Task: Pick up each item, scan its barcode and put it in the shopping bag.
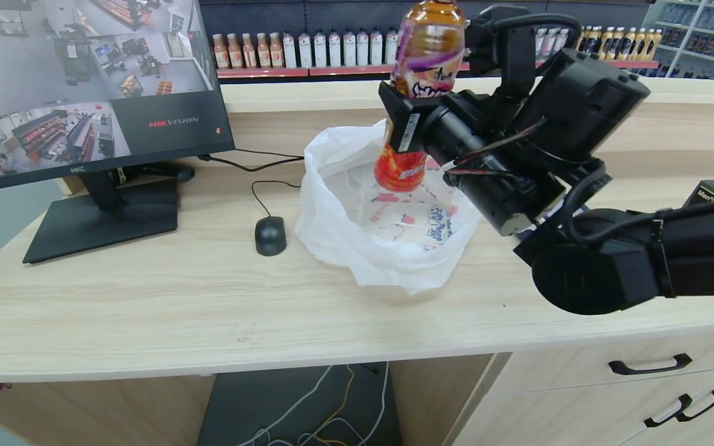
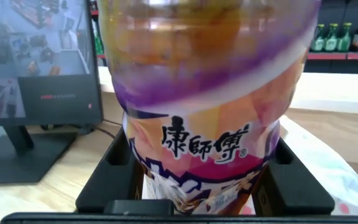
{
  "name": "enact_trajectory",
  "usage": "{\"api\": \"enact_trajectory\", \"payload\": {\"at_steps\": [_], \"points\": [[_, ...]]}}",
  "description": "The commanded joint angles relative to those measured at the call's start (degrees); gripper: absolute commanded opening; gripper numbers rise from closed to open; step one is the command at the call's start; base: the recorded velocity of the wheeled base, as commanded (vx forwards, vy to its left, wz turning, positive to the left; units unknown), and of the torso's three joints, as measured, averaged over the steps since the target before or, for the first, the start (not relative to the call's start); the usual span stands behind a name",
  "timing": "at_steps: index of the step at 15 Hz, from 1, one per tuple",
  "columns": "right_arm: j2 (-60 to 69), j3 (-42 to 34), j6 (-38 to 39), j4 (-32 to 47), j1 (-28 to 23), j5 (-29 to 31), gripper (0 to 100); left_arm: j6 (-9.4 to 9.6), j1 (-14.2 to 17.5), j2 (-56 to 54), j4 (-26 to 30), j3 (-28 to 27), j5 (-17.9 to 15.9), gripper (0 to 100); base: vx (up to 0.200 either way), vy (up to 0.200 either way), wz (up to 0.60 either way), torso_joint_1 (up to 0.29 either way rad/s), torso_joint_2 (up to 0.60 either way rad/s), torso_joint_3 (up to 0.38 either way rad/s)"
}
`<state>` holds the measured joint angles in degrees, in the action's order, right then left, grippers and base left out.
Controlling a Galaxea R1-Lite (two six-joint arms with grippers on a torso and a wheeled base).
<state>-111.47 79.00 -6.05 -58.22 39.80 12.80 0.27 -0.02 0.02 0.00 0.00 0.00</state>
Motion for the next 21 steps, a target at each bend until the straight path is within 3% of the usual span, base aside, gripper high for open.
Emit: {"api": "enact_trajectory", "payload": {"at_steps": [1,9,21], "points": [[-4.98,6.87,0.77,2.68,-0.78,-0.93,0,0.0,0.02,-0.02,0.0,0.0,0.0,100,0.0,0.0,0.0,0.0,0.0,0.0],[-10.08,10.39,0.95,5.4,-3.94,-1.11,0,0.0,0.02,-0.02,0.0,0.0,0.0,100,0.0,0.0,0.0,0.0,0.0,0.0],[-15.27,10.92,0.95,3.64,-4.03,-2.52,0,0.0,-0.06,-0.02,0.0,0.0,0.0,100,0.0,0.0,0.0,0.0,0.0,0.0]]}}
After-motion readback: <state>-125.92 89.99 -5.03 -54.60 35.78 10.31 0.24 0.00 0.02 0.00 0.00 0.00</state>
